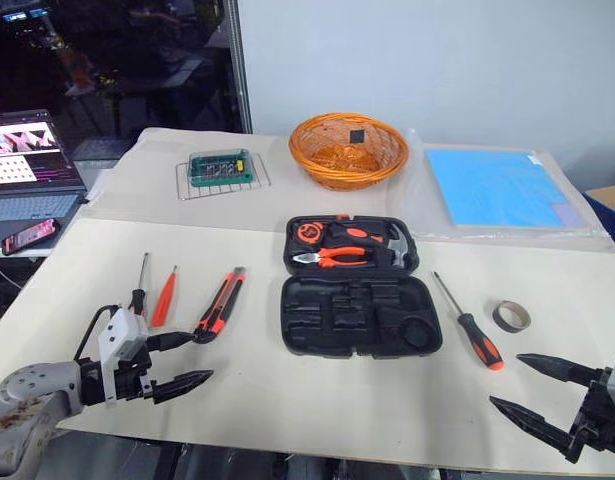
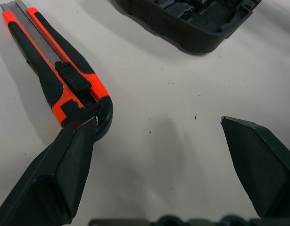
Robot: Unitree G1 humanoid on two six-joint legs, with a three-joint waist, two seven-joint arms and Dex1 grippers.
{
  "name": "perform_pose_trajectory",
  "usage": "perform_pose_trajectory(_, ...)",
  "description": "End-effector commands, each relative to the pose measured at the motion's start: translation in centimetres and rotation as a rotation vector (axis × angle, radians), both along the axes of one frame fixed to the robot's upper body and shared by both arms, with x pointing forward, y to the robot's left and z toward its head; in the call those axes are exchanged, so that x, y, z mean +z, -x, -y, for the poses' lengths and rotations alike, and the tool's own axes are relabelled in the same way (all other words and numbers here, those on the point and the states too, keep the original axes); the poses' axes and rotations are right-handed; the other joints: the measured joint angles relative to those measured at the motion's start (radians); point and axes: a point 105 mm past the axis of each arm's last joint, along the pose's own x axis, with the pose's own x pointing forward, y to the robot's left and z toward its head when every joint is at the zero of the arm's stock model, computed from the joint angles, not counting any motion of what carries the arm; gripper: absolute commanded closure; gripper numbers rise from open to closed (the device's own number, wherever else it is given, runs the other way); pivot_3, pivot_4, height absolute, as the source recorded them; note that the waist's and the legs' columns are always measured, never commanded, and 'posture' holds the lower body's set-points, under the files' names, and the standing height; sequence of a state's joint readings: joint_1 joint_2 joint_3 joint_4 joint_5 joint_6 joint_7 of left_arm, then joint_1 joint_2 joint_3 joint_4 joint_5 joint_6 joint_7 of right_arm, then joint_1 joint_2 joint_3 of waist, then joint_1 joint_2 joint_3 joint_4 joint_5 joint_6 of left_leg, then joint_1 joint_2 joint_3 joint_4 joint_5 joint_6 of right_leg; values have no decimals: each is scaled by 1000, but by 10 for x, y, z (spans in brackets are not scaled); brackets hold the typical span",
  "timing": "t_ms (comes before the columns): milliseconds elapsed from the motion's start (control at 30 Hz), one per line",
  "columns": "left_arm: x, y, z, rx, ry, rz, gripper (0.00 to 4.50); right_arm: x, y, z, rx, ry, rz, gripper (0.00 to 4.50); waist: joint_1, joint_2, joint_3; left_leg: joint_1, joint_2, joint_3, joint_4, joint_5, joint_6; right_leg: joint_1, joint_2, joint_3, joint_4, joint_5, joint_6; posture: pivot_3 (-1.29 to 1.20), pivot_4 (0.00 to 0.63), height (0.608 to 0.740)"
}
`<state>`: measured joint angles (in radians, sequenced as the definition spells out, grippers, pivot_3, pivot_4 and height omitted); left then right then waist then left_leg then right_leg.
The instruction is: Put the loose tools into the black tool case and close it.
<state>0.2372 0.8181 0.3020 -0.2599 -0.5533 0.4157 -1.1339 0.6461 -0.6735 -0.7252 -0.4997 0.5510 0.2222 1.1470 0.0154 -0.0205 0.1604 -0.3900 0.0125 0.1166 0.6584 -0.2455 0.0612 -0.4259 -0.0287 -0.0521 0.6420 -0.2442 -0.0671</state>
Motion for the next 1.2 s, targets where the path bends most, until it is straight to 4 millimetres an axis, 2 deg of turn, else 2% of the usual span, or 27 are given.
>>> perform_pose_trajectory(33,16,-13,-6,96,70,89,0,19,-12,-22,65,-52,104,107,0,0,0,0,0,0,0,0,0,0,0,0,0,0,0,0,150,740)
perform_pose_trajectory(100,36,-34,-20,313,181,160,0,42,-23,-58,191,-145,190,107,-6,0,0,0,0,0,0,0,0,1,0,0,0,0,0,0,150,740)
perform_pose_trajectory(167,48,-48,-32,457,204,201,0,51,-29,-76,255,-168,220,107,-7,-2,2,1,0,0,1,0,0,0,0,-1,2,6,9,0,150,740)
perform_pose_trajectory(233,58,-58,-43,565,169,241,0,57,-34,-89,309,-172,230,107,-3,-3,2,2,1,0,1,1,-1,0,0,-2,2,7,12,0,150,740)
perform_pose_trajectory(300,58,-67,-65,769,50,188,0,66,-37,-104,397,-183,233,107,-1,-4,3,2,1,1,1,1,-1,1,0,-3,2,7,11,0,150,740)
perform_pose_trajectory(367,61,-65,-78,876,-3,133,0,73,-42,-116,475,-187,223,107,0,-5,3,0,0,1,2,1,0,1,0,-3,1,7,11,0,150,740)
perform_pose_trajectory(500,64,-60,-91,997,-69,27,0,84,-49,-130,586,-186,210,107,-2,-12,6,-2,0,2,3,0,2,0,-1,-3,-1,6,12,0,150,740)
perform_pose_trajectory(600,59,-58,-91,1033,-98,-64,0,87,-54,-135,616,-170,218,107,2,-13,7,-2,0,2,3,0,2,0,-2,-4,-1,6,12,0,150,740)
perform_pose_trajectory(733,40,-49,-89,1083,-179,-178,0,89,-58,-137,638,-158,228,107,5,-13,7,-1,0,2,3,0,0,1,-3,-4,0,6,12,0,150,740)
perform_pose_trajectory(867,27,-47,-82,1089,-181,-214,1085,89,-59,-136,632,-151,233,0,5,-13,7,-1,-1,2,3,3,-4,1,-5,-6,1,7,11,0,150,740)
perform_pose_trajectory(1033,22,-48,-80,1088,-168,-192,3019,87,-62,-133,608,-147,237,0,5,-13,7,-1,-1,2,3,2,-4,1,-11,-13,3,8,5,0,150,740)
perform_pose_trajectory(1100,40,-56,-75,1043,-96,-83,3636,85,-63,-130,583,-149,238,0,5,-13,7,-1,-1,2,3,2,-3,1,-12,-13,4,8,5,0,150,740)
perform_pose_trajectory(1133,54,-62,-71,1007,-50,-8,3636,83,-63,-128,568,-149,240,0,6,-13,7,-1,-1,2,3,2,-3,1,-12,-14,4,8,4,0,150,740)
perform_pose_trajectory(1200,86,-69,-46,788,0,161,3636,83,-64,-123,520,-162,252,0,10,-13,7,-2,-1,2,3,2,-4,1,-13,-16,4,9,1,0,150,740)
